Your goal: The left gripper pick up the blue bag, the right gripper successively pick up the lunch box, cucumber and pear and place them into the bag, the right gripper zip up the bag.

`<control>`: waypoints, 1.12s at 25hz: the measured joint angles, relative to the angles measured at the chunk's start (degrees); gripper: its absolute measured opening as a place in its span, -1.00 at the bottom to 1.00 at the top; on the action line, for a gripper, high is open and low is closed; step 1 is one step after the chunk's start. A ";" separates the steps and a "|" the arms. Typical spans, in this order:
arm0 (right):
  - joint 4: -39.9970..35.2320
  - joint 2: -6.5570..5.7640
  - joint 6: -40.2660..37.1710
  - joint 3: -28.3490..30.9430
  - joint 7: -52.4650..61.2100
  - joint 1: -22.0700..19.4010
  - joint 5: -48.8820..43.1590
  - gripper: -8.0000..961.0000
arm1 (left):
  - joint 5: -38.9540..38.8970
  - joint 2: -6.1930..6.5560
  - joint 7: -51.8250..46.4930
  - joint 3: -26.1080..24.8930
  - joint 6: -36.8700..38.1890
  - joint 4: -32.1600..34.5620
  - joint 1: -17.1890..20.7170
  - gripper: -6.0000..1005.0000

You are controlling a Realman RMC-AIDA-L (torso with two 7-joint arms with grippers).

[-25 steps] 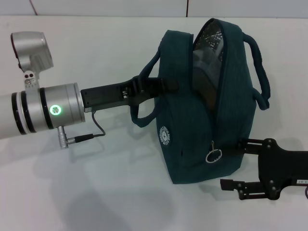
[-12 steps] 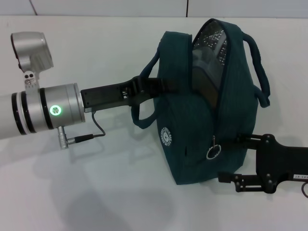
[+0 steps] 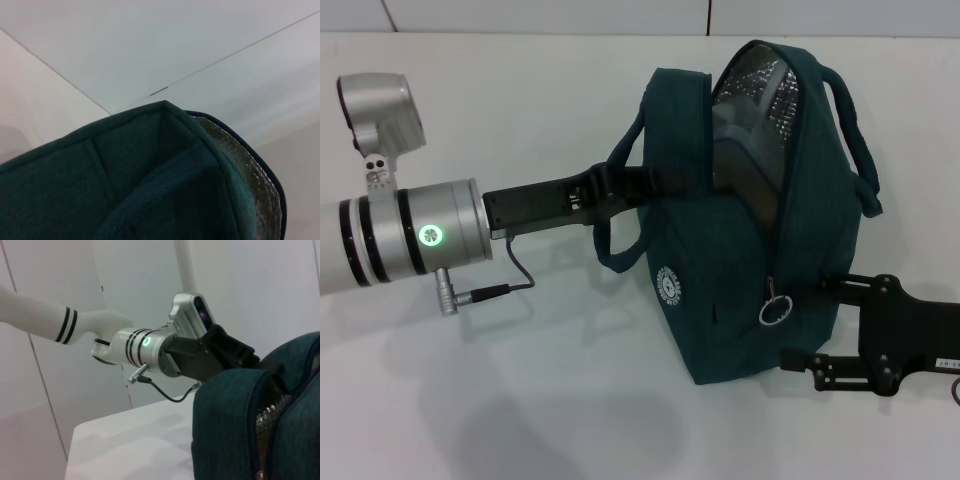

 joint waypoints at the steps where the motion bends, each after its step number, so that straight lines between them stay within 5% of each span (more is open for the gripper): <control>1: 0.00 -0.01 0.20 -0.06 0.00 -0.03 0.20 0.57 | 0.00 0.00 0.10 0.00 0.00 0.01 0.01 -0.79; 28: 2.58 0.35 4.21 -3.62 0.12 0.85 6.18 0.57 | -0.10 0.00 0.33 0.00 0.00 0.26 0.02 -0.79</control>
